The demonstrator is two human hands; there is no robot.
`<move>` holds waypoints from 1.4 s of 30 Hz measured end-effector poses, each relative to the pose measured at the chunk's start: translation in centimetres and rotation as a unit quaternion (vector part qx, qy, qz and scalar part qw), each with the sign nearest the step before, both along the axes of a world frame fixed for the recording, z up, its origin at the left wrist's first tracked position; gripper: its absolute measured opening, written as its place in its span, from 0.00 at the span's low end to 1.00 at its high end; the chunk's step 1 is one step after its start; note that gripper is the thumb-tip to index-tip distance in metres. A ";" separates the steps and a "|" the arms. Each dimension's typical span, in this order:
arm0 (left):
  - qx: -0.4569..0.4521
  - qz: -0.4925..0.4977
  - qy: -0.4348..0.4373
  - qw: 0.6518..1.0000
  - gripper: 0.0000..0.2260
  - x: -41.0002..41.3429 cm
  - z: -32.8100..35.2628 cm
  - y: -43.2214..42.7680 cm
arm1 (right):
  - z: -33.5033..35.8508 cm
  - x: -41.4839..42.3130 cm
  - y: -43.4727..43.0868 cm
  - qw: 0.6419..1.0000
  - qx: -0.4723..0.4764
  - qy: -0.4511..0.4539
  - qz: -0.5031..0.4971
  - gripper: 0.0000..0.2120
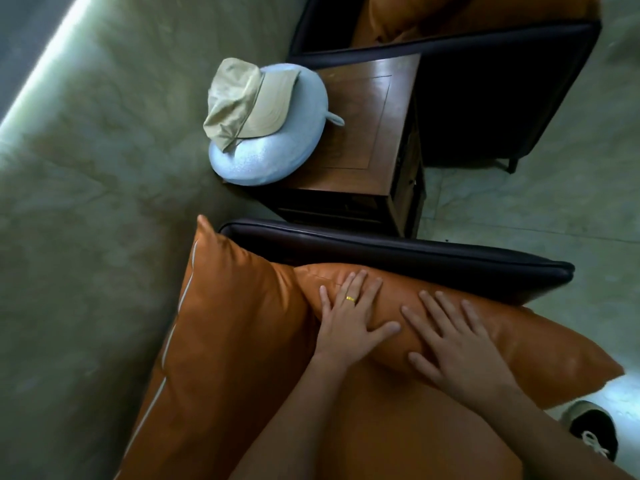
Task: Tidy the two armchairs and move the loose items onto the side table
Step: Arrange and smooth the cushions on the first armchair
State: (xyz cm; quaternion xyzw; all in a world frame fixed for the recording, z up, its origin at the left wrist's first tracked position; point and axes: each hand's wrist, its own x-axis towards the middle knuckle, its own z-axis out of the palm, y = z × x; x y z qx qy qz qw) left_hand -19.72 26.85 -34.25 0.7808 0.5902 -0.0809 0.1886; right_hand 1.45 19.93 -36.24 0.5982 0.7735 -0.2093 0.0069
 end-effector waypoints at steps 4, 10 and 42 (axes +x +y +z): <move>-0.026 -0.002 0.044 0.999 0.39 -1.8 0.8 0.3 | 0.0 2.1 -0.8 0.999 0.012 -0.031 0.004 0.36; -0.088 0.045 0.073 0.992 0.44 -2.6 1.7 2.6 | 0.1 6.4 -3.4 0.996 0.024 -0.043 -0.073 0.35; -0.059 0.130 0.074 0.987 0.48 -6.0 0.1 3.8 | -0.2 2.3 0.8 0.905 0.017 0.224 -0.361 0.30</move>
